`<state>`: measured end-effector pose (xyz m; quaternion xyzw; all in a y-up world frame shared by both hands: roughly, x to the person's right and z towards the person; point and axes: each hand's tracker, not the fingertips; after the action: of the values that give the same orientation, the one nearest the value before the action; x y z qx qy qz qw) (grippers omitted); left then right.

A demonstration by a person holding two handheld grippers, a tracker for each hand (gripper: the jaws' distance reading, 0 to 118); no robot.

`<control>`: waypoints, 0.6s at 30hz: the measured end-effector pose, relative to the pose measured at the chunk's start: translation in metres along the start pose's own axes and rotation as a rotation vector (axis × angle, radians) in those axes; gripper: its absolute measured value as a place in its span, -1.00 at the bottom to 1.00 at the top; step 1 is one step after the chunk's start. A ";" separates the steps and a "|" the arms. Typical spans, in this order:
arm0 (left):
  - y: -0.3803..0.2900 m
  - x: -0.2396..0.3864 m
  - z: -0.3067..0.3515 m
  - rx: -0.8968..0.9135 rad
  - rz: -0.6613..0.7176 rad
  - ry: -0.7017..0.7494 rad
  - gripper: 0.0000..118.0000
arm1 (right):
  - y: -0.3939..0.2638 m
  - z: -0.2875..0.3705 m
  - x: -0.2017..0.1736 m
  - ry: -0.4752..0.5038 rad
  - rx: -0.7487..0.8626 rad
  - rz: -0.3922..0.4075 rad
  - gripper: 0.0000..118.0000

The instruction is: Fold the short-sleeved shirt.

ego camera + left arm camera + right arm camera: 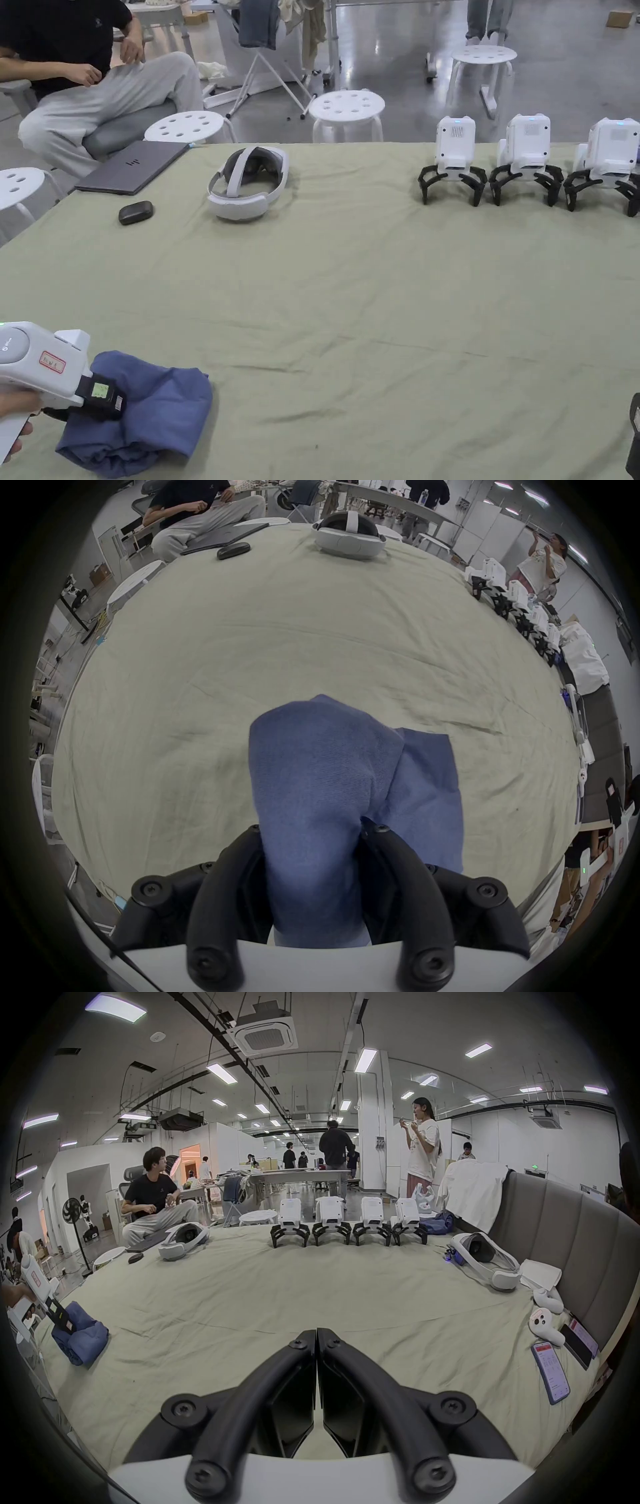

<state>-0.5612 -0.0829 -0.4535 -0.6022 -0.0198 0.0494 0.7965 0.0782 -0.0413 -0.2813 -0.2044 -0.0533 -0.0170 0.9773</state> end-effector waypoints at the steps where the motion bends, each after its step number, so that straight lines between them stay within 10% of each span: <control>1: 0.000 -0.001 -0.003 -0.005 0.010 0.006 -0.40 | -0.001 0.000 0.001 -0.001 -0.002 0.000 -0.92; 6: 0.000 -0.001 -0.001 -0.007 0.030 0.012 -0.32 | 0.000 0.001 0.004 -0.007 -0.001 0.001 -0.92; 13: -0.001 0.011 0.008 0.041 -0.042 0.145 0.65 | 0.002 0.004 0.005 0.001 0.010 -0.002 -0.92; 18: 0.001 0.013 0.035 0.147 -0.007 0.115 0.67 | 0.004 0.007 0.007 0.012 0.019 -0.015 -0.92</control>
<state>-0.5517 -0.0478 -0.4457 -0.5441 0.0276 0.0135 0.8385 0.0851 -0.0352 -0.2759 -0.1946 -0.0491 -0.0250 0.9793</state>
